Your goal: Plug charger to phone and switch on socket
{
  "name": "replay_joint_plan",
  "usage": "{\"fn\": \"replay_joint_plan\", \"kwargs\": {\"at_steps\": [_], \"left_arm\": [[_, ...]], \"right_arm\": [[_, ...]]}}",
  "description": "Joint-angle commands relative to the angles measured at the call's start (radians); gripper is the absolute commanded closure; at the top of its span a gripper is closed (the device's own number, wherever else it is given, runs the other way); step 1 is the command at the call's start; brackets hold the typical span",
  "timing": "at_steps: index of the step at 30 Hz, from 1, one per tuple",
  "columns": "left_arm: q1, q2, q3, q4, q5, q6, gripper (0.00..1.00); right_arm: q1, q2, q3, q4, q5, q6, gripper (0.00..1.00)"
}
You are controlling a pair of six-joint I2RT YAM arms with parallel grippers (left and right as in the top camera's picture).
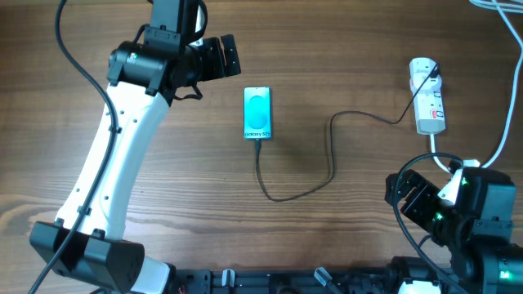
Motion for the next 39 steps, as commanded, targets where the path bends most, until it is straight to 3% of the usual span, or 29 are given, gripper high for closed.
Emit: {"fn": "replay_joint_plan", "kwargs": {"at_steps": [1, 20, 39], "left_arm": [[0.003, 0.007, -0.005, 0.002, -0.007, -0.009, 0.0], [0.003, 0.007, -0.005, 0.002, -0.007, -0.009, 0.0], [0.003, 0.007, -0.005, 0.002, -0.007, -0.009, 0.0]], "right_arm": [[0.005, -0.002, -0.012, 0.0, -0.02, 0.007, 0.0], [0.005, -0.002, -0.012, 0.0, -0.001, 0.002, 0.0], [0.005, -0.002, -0.012, 0.266, -0.114, -0.236, 0.0]]}}
